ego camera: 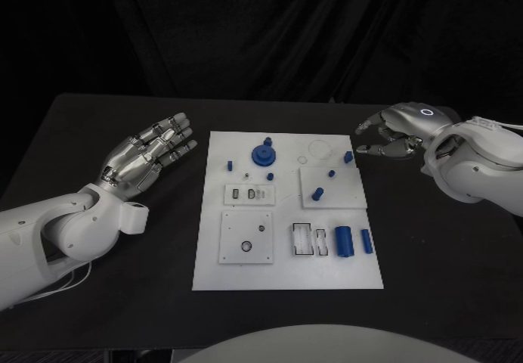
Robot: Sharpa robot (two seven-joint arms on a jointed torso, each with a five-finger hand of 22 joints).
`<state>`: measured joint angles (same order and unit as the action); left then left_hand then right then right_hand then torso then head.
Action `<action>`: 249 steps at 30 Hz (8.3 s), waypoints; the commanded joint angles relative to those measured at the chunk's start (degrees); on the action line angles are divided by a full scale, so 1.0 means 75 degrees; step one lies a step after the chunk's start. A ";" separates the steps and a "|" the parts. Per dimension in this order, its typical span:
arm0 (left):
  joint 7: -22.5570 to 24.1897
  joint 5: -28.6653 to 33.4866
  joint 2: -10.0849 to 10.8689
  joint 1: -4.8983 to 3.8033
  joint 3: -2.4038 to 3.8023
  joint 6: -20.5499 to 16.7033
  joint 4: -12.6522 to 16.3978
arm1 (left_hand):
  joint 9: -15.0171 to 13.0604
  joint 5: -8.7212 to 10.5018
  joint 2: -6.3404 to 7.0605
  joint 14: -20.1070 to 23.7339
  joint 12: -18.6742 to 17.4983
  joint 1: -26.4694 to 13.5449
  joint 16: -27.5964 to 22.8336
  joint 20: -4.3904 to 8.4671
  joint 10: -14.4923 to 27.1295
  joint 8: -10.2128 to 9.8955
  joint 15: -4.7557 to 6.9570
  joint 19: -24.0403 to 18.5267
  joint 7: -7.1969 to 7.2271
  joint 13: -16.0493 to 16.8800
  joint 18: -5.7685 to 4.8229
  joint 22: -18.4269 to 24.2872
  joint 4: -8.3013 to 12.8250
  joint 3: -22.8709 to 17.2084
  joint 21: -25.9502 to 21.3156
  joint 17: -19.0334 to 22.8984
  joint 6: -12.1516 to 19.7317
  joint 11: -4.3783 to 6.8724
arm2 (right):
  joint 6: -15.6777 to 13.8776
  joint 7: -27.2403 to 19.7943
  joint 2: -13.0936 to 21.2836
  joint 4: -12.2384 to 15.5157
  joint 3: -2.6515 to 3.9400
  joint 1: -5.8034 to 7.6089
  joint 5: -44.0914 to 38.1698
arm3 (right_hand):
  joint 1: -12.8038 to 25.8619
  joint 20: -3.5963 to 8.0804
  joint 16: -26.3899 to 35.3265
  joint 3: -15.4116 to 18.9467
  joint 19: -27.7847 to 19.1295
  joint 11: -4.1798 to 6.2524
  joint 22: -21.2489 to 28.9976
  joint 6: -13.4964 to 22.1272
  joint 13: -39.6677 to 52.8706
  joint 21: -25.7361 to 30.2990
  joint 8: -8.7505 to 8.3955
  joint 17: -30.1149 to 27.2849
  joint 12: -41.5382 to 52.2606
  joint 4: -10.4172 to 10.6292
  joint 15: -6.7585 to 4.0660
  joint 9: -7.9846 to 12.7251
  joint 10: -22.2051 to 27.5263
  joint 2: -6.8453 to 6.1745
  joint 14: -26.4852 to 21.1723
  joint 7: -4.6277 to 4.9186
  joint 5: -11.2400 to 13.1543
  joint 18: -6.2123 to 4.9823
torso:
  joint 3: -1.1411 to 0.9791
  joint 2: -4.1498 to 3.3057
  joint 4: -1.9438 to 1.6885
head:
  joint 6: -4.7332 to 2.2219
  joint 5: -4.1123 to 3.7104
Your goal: Assemble the parts on the task board
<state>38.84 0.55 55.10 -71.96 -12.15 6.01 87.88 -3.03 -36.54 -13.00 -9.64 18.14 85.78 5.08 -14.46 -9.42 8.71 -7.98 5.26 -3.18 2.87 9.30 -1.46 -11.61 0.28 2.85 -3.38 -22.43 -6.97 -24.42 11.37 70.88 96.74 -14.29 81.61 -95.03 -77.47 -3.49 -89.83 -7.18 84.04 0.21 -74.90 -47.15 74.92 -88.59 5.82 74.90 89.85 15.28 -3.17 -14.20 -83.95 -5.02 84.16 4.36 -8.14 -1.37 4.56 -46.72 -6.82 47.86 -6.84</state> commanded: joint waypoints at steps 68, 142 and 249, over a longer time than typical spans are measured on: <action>-0.0009 -0.0004 -0.0063 0.0036 0.0007 0.0185 -0.0071 | 0.0007 -0.0014 -0.0027 0.0017 -0.0015 -0.0051 0.0010 -0.0068 0.0073 -0.0053 -0.0048 0.0007 -0.0019 -0.0005 0.0145 -0.0001 0.0014 -0.0109 0.0004 0.0011 0.0069 -0.0028 | 0.0515 0.0202 -0.0775 -0.0730 0.0001 -0.0461 0.0108 | -0.0442 0.0059 -0.0022 0.0118 0.0527 0.0007 -0.1864 -0.0463 0.2011 0.0223 0.0192 0.2013 0.0020 0.0084 -0.0041 -0.0110 -0.0807 -0.0166 0.0779 0.0028 0.0152 0.0070 | 0.0003 0.0000 -0.0030 | 0.0131 -0.0033; -0.0129 -0.0004 -0.0092 0.0066 0.0007 0.0255 -0.0057 | 0.0008 0.0006 -0.0007 0.0015 -0.0018 -0.0088 0.0015 -0.0089 0.0096 -0.0062 -0.0075 0.0010 -0.0045 -0.0007 0.0142 -0.0002 0.0030 -0.0183 0.0005 0.0013 0.0092 -0.0051 | 0.0372 0.0916 -0.2631 0.0890 0.0018 -0.0566 -0.0643 | -0.0862 0.0149 -0.0022 -0.0059 0.0558 0.0078 -0.1875 -0.1435 0.2011 0.0195 0.0876 0.2013 0.0020 -0.0335 -0.0117 -0.1457 -0.0807 0.0085 0.0779 -0.0041 -0.2230 0.0078 | 0.0000 -0.0006 -0.0044 | 0.0209 0.0111; -0.1223 -0.1947 -0.0719 -0.1330 0.0010 -0.0876 -0.0271 | -0.0469 0.0103 0.1157 -0.4251 0.4236 -0.0223 0.7634 0.0367 -0.4360 0.1221 0.0324 0.4772 -0.0956 0.2019 0.0121 -0.2811 -0.0545 -0.1829 0.5445 -0.3626 -0.2980 -0.0119 | -0.1276 -0.0756 -0.1783 -0.0021 0.0015 0.0202 0.0438 | -0.1213 0.0056 -0.0022 -0.0326 0.0239 0.0005 -0.1699 0.0159 0.2011 0.0729 0.0008 0.2013 0.0020 -0.0337 -0.0031 -0.0857 -0.0807 0.0260 0.0779 0.0038 -0.0880 -0.0055 | -0.0214 0.0566 0.0044 | -0.0515 0.0440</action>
<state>34.72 -7.29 49.91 -81.77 -12.10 -1.36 86.07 -6.42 -36.06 -4.77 -41.40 49.49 84.18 61.74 -12.05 -42.01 17.65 -5.72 40.96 -10.34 17.49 10.20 -22.10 -15.79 -13.27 43.01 -30.17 -44.55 -8.17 -32.83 7.43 57.45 96.71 -14.17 83.34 -93.09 -86.53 -3.29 -89.83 -9.43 83.84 0.21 -74.91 -45.54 74.91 -83.34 5.54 74.91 89.85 12.56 -3.21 -20.58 -83.95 -3.49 84.11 4.57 -14.61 -1.36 3.21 -43.07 -6.57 44.03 -3.70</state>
